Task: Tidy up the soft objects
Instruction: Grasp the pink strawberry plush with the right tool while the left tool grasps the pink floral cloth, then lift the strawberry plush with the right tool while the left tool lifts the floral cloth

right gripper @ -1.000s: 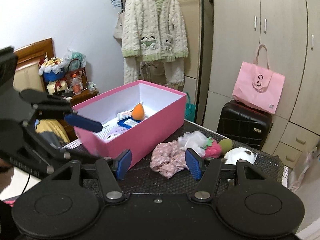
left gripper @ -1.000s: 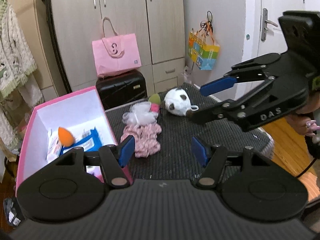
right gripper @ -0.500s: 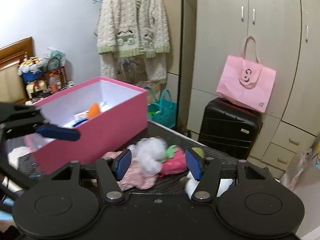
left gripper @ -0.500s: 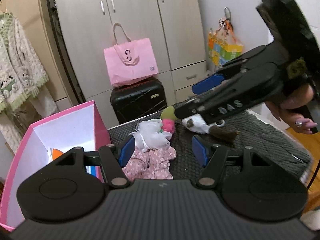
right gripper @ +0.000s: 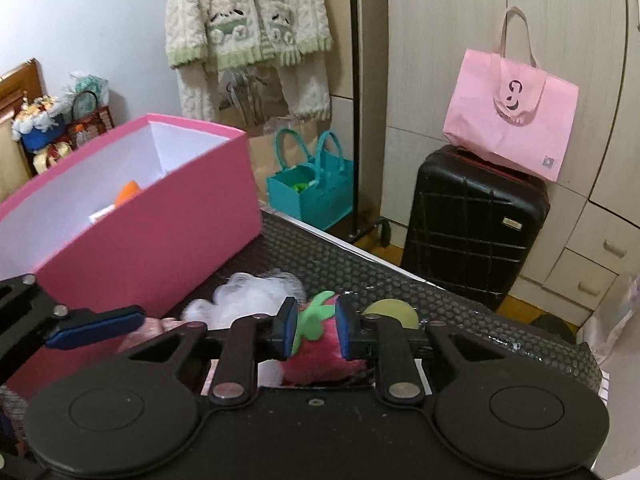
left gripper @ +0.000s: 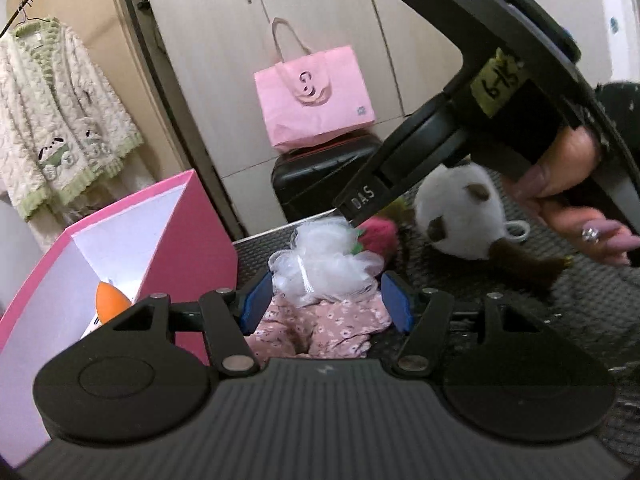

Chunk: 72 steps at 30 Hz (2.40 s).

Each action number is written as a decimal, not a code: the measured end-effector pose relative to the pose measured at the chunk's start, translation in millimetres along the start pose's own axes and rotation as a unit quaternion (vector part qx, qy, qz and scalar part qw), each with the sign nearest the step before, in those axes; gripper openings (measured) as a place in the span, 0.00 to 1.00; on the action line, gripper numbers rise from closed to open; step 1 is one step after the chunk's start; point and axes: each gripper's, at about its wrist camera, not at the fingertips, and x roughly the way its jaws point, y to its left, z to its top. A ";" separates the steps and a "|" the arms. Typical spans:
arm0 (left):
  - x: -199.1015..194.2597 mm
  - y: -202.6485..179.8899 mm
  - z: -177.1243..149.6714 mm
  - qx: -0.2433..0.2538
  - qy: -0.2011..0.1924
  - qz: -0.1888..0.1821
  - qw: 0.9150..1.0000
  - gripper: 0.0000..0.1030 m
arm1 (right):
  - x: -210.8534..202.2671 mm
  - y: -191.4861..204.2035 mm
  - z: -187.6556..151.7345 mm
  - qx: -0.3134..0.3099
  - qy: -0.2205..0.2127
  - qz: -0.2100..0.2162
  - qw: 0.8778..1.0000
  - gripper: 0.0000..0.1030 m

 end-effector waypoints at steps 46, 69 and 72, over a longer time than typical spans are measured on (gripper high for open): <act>-26.2 8.5 -24.5 -0.068 0.044 -0.123 0.989 0.12 | -53.3 9.0 -41.0 0.011 0.004 -0.029 0.999 0.50; -55.3 25.9 -39.9 -0.109 0.043 -0.168 0.979 0.13 | -87.7 17.1 -120.5 0.114 0.008 -0.010 0.993 0.50; -53.0 22.3 -44.3 -0.107 0.056 -0.175 0.977 0.16 | -88.8 24.8 -129.9 0.115 0.006 -0.006 0.993 0.50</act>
